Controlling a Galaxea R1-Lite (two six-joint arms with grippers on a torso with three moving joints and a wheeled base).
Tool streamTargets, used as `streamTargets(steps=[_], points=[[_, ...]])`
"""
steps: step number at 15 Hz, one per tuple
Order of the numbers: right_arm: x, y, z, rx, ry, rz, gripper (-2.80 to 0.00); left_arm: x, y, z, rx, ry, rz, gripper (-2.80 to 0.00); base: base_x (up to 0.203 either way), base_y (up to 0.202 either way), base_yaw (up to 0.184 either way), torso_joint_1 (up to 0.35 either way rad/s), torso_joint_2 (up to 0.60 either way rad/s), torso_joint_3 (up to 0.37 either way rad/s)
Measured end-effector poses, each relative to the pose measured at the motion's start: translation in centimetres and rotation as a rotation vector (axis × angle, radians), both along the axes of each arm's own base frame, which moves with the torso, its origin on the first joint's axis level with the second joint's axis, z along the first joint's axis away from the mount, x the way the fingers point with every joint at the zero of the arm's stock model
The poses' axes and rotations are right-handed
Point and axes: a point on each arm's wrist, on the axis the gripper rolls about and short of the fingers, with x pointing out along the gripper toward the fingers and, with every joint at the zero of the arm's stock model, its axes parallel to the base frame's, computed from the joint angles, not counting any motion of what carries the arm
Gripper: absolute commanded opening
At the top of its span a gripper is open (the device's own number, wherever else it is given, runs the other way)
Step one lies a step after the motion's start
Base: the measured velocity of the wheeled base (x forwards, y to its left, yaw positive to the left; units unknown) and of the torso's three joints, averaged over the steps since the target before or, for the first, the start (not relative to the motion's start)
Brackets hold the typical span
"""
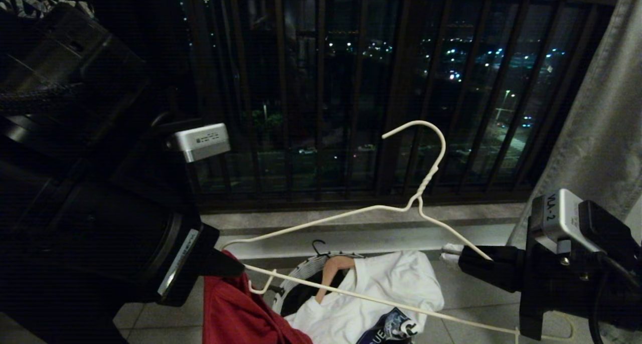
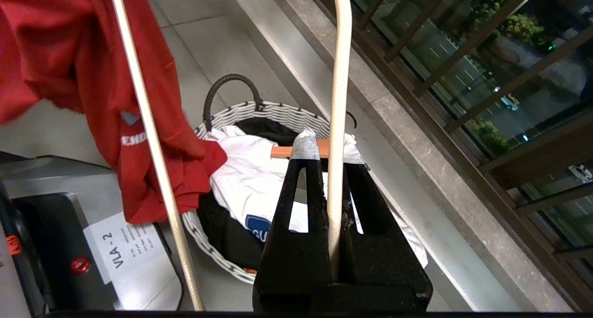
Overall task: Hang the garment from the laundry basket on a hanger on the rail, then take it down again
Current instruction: Hang the clothes on the clothes rack
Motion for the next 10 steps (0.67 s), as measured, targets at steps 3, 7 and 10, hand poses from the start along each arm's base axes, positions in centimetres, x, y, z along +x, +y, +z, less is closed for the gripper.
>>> streamTargets(steps=[3, 7, 10], points=[[0.6, -0.3, 0.5, 0.015, -0.024, -0.031, -2.8, -0.3, 0.4, 0.5, -0.005, -0.025, 0.022, -2.8, 0.0, 0.0, 0.0, 0.0, 0.0, 0.0], [2.4, -1.3, 1.1, 0.049, -0.087, -0.114, -2.8, -0.4, 1.0, 0.7, -0.057, -0.006, -0.026, -2.8, 0.0, 0.0, 0.0, 0.0, 0.0, 0.0], [3.5, -2.6, 1.4, 0.056, -0.096, -0.17, -2.8, 0.7, 1.3, 0.3, -0.06, 0.01, -0.004, -2.8, 0.0, 0.0, 0.0, 0.0, 0.0, 0.0]])
